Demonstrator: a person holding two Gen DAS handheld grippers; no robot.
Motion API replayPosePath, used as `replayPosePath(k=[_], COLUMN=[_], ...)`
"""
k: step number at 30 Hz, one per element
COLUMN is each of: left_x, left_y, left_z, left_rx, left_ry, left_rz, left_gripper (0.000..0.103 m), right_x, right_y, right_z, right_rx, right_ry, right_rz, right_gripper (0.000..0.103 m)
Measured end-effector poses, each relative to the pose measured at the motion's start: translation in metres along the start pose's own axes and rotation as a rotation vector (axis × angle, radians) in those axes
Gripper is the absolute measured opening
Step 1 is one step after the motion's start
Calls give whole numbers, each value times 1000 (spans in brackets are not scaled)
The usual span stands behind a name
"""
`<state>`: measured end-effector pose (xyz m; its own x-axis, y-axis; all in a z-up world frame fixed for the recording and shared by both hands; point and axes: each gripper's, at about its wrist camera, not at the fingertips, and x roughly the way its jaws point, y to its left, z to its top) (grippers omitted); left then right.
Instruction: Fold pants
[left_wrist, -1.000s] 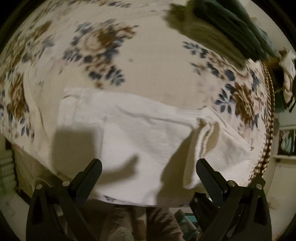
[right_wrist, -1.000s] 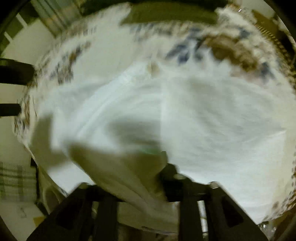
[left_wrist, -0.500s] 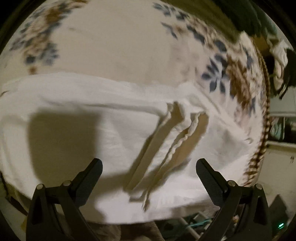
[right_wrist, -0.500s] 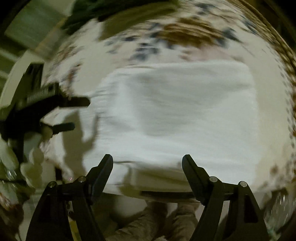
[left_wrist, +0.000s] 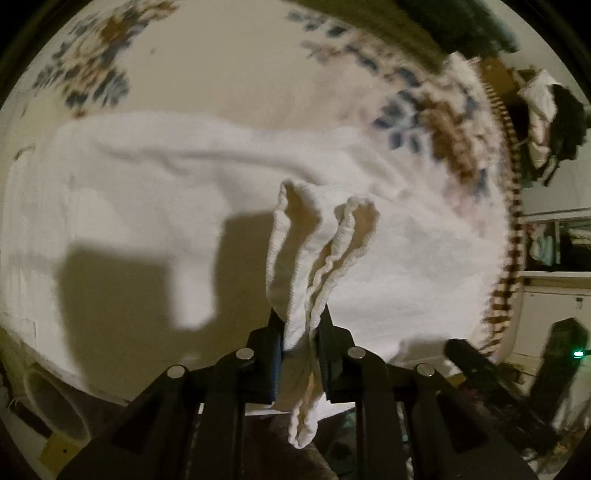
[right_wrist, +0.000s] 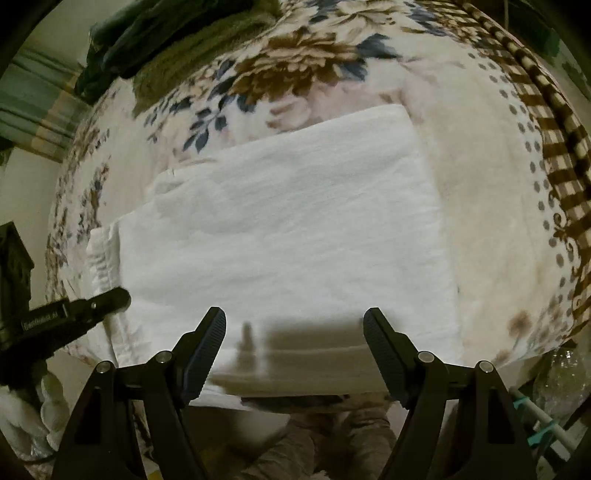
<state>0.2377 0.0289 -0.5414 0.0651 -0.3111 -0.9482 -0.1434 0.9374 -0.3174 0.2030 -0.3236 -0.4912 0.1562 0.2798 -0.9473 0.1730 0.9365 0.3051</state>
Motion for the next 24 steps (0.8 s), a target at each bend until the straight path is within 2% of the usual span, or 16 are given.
replayPosePath(k=[3,4,5,6,7,8,11,16,20,24], left_x=[13,12,7,5,3,1,2,13,5,-27], left_y=[3,4,4,3,2,1,-1,8,17,31], left_z=[1,2,4,5,6,7,10,15,15,5], left_rx=[0,5,13,21,30,42,73,68,42,-8], left_ry=[27,14,-20,-35,-44,-54,-69,-66,-87,-148], left_rz=[65,72,66,67,75,96,185,263,256,226], left_gripper=[28,32,51,66,92,96,96,96,96,96], right_x=[6,9,11,12,13,14,17,24,28,24], right_y=[9,12,15,18,20,23,35,46,55,67], right_z=[-1,-1,-1,-2,-2,-3,-6,-9,-12,-14], right_rx=[-42,-54,-61,-64,-69,-75,-108,-94,-112,-127], right_ry=[39,50,56,58,61,59,36,63,75,65], right_rz=[-112,-141,-164,-182,-199,-215,-262,-234,-244,-264], right_gripper=[80,86,93,95,97,97,97,97,97,97])
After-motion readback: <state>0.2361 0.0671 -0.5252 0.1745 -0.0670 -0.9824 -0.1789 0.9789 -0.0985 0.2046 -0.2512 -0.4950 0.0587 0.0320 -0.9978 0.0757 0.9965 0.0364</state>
